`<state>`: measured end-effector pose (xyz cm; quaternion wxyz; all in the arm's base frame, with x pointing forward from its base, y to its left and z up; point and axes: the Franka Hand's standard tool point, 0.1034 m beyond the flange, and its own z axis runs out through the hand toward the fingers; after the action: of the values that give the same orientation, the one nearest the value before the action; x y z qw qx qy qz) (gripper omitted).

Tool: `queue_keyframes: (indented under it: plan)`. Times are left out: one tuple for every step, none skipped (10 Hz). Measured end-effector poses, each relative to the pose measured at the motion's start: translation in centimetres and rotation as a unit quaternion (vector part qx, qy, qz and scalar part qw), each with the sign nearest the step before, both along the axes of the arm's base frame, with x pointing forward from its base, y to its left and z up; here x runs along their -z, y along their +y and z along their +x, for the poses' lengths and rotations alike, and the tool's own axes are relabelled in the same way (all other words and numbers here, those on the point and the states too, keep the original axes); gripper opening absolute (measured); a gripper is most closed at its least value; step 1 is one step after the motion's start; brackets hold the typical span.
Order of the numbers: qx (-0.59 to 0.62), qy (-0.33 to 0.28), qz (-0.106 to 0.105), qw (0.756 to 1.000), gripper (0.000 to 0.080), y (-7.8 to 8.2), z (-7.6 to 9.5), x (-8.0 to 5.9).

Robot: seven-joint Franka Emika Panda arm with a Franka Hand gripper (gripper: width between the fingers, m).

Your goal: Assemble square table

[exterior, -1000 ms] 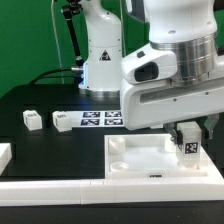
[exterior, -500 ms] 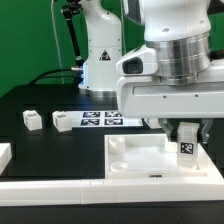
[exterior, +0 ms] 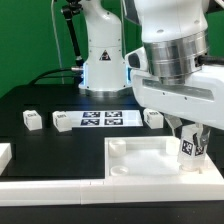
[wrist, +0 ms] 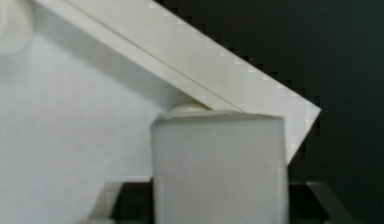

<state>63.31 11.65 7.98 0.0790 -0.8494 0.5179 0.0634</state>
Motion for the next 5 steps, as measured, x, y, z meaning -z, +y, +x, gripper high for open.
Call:
queue_keyframes:
  plan:
    - [0.015,0.0,0.002,1.0,0.0302,-0.24,-0.07,0.14]
    - [0.024,0.002,0.005,1.0,0.0302,-0.32,-0.1,0.19]
    - [0.01,-0.001,0.006,1.0,0.03,-0.2,-0.12,0.19]
    - [-0.027,-0.008,0.005,1.0,0.03,-0.02,-0.16,0.2]
    - [-0.078,-0.018,0.007,0.997,0.0513,0.53,-0.25,0.18]
